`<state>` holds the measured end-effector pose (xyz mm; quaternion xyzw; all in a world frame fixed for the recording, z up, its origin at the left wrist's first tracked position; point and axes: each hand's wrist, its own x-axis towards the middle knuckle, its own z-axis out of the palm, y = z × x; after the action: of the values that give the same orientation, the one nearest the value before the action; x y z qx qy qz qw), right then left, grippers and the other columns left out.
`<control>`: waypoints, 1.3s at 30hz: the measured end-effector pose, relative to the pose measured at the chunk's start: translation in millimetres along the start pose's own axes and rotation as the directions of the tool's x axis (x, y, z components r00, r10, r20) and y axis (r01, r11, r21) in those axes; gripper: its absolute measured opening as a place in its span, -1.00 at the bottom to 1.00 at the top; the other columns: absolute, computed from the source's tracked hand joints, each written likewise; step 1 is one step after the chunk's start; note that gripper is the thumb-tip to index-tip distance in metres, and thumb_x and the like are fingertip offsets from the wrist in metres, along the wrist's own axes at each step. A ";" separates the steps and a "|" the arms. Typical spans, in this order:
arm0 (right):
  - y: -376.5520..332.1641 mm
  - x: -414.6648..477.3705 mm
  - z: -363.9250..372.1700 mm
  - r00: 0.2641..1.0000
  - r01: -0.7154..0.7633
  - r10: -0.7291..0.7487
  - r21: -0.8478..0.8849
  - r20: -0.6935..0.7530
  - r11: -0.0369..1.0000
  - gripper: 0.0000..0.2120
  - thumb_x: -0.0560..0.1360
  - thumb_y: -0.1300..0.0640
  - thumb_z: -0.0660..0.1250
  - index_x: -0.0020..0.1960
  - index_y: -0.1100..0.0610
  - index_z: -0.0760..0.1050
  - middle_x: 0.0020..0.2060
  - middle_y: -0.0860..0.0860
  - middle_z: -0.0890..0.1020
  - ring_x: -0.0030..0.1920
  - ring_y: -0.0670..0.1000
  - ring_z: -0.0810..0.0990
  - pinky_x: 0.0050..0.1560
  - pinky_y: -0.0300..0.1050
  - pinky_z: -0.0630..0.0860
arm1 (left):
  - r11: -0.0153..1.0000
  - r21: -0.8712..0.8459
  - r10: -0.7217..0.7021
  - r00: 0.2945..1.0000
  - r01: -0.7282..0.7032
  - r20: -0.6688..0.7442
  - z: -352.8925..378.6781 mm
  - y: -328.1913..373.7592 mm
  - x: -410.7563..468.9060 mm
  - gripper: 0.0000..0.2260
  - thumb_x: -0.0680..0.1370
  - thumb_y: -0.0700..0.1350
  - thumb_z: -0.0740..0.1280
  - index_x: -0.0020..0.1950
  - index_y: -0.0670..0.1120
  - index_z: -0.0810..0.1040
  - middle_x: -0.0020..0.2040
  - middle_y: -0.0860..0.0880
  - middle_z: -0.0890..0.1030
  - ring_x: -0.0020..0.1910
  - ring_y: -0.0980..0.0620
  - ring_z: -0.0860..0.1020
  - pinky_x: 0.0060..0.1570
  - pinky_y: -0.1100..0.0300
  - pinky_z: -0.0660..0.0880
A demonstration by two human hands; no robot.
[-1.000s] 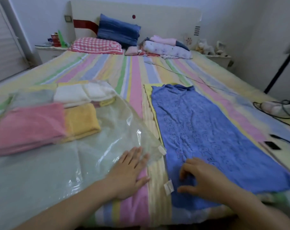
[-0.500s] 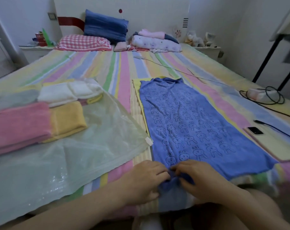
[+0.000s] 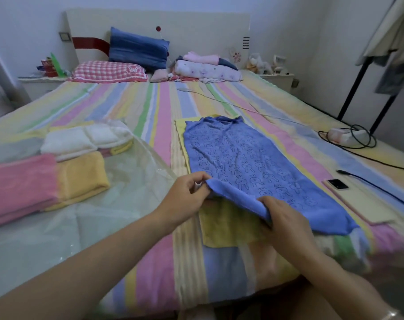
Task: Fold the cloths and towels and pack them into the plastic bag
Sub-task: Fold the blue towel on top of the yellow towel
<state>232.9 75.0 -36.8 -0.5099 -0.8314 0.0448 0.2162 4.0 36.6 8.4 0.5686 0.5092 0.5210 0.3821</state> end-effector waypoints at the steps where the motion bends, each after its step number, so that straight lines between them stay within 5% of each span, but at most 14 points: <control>1: 8.4 4.0 -1.2 0.998 -0.044 0.043 -0.021 -0.047 0.999 -0.70 0.39 0.24 0.37 0.05 -0.03 0.45 -0.13 -0.06 0.58 -0.04 0.09 0.57 -0.27 -0.02 0.35 | 0.999 -0.042 0.014 1.000 -0.015 -0.020 -1.7 9.2 6.1 -0.81 0.58 -0.25 0.29 -0.21 -0.10 0.59 -0.32 0.00 0.59 -0.23 0.08 0.56 0.10 -0.07 0.56; 6: 45.5 31.9 -22.2 0.925 -0.319 0.300 -0.046 -0.233 0.947 -0.72 0.40 0.26 0.35 0.06 -0.01 0.53 -0.19 0.04 0.60 -0.16 0.15 0.54 -0.31 -0.07 0.33 | 0.986 -0.003 0.165 0.960 -0.170 -0.227 -27.4 50.8 46.0 -0.80 0.61 -0.29 0.23 -0.16 -0.13 0.56 -0.35 0.02 0.57 -0.22 0.07 0.52 0.11 -0.04 0.53; 8: 58.2 42.0 -31.2 0.893 -0.368 0.387 0.120 -0.231 0.922 -0.76 0.39 0.25 0.36 0.02 0.03 0.57 -0.21 0.06 0.64 -0.16 0.16 0.56 -0.25 -0.05 0.41 | 0.962 0.130 0.267 0.921 -0.239 -0.284 -48.1 60.8 59.4 -0.85 0.59 -0.23 0.25 -0.14 -0.12 0.57 -0.32 -0.15 0.56 -0.21 0.00 0.49 0.04 -0.13 0.53; 11: 54.9 54.8 -45.7 0.855 -0.275 0.457 0.533 -0.245 0.800 -0.91 0.46 0.21 0.32 -0.13 0.05 0.57 -0.29 0.03 0.60 -0.20 0.04 0.57 -0.23 -0.13 0.43 | 0.906 0.342 0.368 0.863 -0.249 -0.347 -77.4 63.5 71.2 -0.84 0.52 -0.13 0.19 -0.11 -0.12 0.55 -0.22 -0.31 0.52 -0.25 -0.12 0.44 -0.15 -0.09 0.49; 13: 41.6 60.8 -56.2 0.851 -0.157 0.448 0.683 -0.272 0.714 -0.78 0.55 0.25 0.29 -0.26 0.08 0.47 -0.40 0.00 0.47 -0.38 -0.15 0.42 -0.37 -0.26 0.31 | 0.894 0.408 0.359 0.845 -0.188 -0.397 -92.0 60.1 69.7 -0.85 0.54 -0.18 0.16 -0.10 -0.11 0.53 -0.28 -0.12 0.51 -0.26 -0.07 0.41 -0.27 0.08 0.41; 15: 27.8 62.0 -64.2 0.877 -0.073 0.398 0.742 -0.271 0.667 -0.77 0.59 0.22 0.25 -0.25 0.18 0.45 -0.41 0.02 0.42 -0.36 -0.10 0.36 -0.34 -0.15 0.28 | 0.926 0.363 0.276 0.843 -0.104 -0.463 -102.5 55.6 64.3 -0.82 0.58 -0.24 0.14 -0.11 -0.10 0.52 -0.26 -0.01 0.50 -0.22 -0.05 0.42 -0.23 0.11 0.44; 18: 9.1 58.6 -81.2 0.950 -0.025 0.232 0.687 -0.210 0.727 -0.78 0.59 0.22 0.24 -0.21 0.29 0.47 -0.39 0.08 0.41 -0.38 -0.08 0.32 -0.35 -0.13 0.23 | 0.990 0.144 0.076 0.867 -0.004 -0.492 -108.9 60.4 52.6 -0.75 0.64 -0.17 0.13 -0.11 0.03 0.55 -0.13 -0.01 0.58 -0.03 -0.11 0.55 -0.06 -0.04 0.55; 23: -23.5 46.8 -135.9 0.992 0.003 -0.054 0.411 0.114 0.912 -0.78 0.57 0.14 0.29 -0.22 0.08 0.59 -0.33 0.07 0.62 -0.31 -0.04 0.53 -0.27 -0.09 0.43 | 0.861 0.453 -0.141 0.964 0.232 -0.226 -120.3 93.4 15.9 -0.78 0.64 -0.16 0.18 -0.05 -0.16 0.61 -0.03 -0.18 0.66 -0.09 -0.12 0.60 -0.07 0.03 0.50; 28: -46.9 38.5 -176.7 0.765 -0.218 -0.213 0.556 0.607 0.802 -0.82 0.48 0.02 0.33 -0.18 0.06 0.66 -0.25 0.03 0.67 -0.25 -0.06 0.59 -0.17 -0.18 0.48 | 0.704 0.655 -0.427 0.900 0.274 0.083 -136.1 129.8 -17.7 -0.75 0.63 -0.15 0.21 -0.07 -0.16 0.68 -0.13 -0.13 0.70 -0.23 0.02 0.61 -0.14 0.08 0.52; 33: -36.8 69.0 -125.3 0.787 -0.398 0.066 0.423 0.613 0.814 -0.83 0.52 0.04 0.37 -0.04 0.11 0.67 -0.13 0.06 0.72 -0.08 0.05 0.68 0.02 -0.02 0.59 | 0.646 0.643 -0.430 0.892 0.411 -0.139 -149.2 76.1 8.0 -0.74 0.60 -0.03 0.27 -0.09 -0.13 0.69 -0.13 -0.10 0.71 -0.08 -0.09 0.65 -0.01 0.02 0.58; 36: -18.3 93.5 -87.8 0.823 -0.421 0.230 0.284 0.519 0.862 -0.80 0.51 -0.01 0.35 -0.09 0.08 0.68 -0.15 0.05 0.71 -0.10 0.08 0.68 -0.04 -0.01 0.58 | 0.738 0.476 -0.406 0.878 0.479 -0.254 -153.3 28.0 30.6 -0.79 0.58 -0.08 0.28 -0.06 -0.11 0.69 -0.11 -0.11 0.70 -0.13 -0.06 0.63 -0.16 0.10 0.55; 39: -1.9 119.6 -56.5 0.859 -0.440 0.301 0.296 0.413 0.848 -0.69 0.53 -0.02 0.31 -0.11 0.24 0.61 -0.26 0.12 0.62 -0.30 0.09 0.53 -0.31 -0.12 0.39 | 0.836 0.245 -0.415 0.857 0.492 -0.306 -149.0 -7.0 56.7 -0.81 0.59 -0.13 0.27 -0.07 -0.13 0.66 -0.07 -0.21 0.68 -0.16 -0.05 0.59 -0.16 0.14 0.45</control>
<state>208.0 169.5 52.3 -0.5947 -0.7153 0.3368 0.1457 -147.0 79.0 37.8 0.4168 0.7485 0.3918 0.3354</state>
